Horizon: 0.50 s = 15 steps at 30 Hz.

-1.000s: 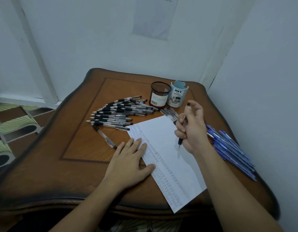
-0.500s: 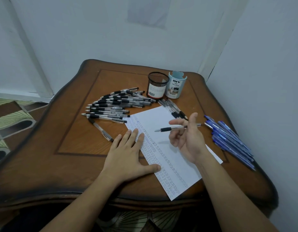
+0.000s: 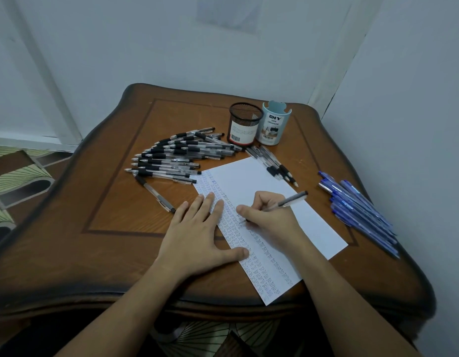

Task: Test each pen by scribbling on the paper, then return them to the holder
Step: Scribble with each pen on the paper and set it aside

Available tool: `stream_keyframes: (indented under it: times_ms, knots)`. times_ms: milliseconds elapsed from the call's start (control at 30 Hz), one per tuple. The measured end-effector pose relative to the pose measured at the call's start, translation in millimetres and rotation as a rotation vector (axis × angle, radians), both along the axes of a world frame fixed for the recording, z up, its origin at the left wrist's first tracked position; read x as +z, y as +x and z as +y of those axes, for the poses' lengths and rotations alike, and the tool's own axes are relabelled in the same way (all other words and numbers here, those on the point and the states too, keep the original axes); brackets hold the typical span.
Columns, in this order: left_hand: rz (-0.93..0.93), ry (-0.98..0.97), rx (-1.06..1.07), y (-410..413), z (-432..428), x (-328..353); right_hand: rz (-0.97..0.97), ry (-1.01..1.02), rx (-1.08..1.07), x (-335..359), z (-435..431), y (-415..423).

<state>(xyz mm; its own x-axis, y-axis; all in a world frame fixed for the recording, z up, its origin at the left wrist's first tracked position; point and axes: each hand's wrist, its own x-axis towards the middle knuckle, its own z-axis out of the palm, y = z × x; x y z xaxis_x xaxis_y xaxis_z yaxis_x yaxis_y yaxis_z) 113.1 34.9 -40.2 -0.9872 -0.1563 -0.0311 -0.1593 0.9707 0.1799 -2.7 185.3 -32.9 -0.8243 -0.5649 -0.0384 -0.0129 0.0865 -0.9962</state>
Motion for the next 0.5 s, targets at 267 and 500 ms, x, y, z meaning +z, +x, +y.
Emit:
stream_keyframes:
  times_ms: [267, 500]
  knots:
    - [0.0, -0.001, -0.003, 0.4, 0.0, -0.3, 0.141, 0.089, -0.027, -8.6, -1.2, 3.7]
    - [0.002, 0.001, -0.002, 1.7, 0.5, 1.1, 0.207, 0.115, -0.038, -7.6, -1.6, 5.1]
